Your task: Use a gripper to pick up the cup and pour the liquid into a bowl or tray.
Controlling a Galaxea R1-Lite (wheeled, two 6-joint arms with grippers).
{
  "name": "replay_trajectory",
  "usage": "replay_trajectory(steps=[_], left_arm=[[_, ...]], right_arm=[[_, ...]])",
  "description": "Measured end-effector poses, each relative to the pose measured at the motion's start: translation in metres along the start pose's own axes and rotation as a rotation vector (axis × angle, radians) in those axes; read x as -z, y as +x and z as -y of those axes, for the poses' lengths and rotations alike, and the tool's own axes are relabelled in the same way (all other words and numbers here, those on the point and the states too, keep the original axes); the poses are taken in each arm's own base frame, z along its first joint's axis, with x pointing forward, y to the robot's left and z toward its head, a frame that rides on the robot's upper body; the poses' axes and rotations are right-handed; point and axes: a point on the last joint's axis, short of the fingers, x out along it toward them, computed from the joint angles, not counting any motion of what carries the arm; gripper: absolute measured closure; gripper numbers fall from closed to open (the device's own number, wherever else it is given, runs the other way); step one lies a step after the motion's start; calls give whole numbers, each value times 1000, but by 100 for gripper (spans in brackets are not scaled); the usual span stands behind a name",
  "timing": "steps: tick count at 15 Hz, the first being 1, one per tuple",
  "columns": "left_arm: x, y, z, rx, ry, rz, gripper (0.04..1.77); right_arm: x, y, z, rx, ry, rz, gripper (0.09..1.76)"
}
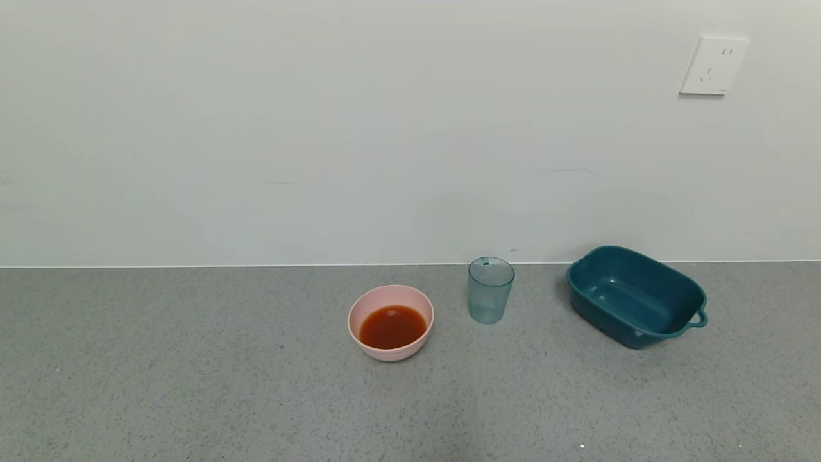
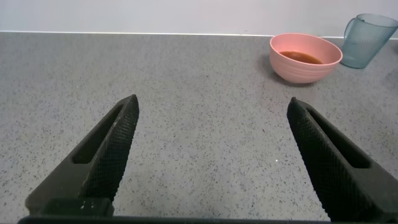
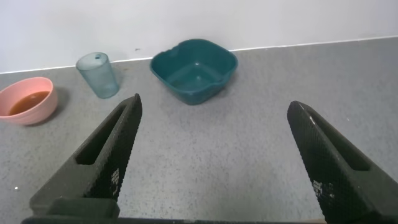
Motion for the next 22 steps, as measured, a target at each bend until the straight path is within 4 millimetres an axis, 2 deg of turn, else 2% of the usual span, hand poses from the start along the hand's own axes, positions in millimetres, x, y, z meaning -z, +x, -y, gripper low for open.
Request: replay_trajectory(steps=[4, 9, 13, 18, 22], left_arm=[[0, 0, 0, 0, 0, 0, 9], [0, 0, 0, 0, 0, 0, 9], [0, 0, 0, 0, 0, 0, 9], [0, 0, 0, 0, 0, 0, 9], [0, 0, 0, 0, 0, 0, 9]], right_arm=[[20, -22, -4, -30, -30, 76, 15], [55, -29, -1, -71, -35, 112, 15], [83, -9, 0, -79, -31, 184, 15], [129, 18, 2, -89, -70, 108, 15], [144, 24, 3, -95, -101, 59, 15]])
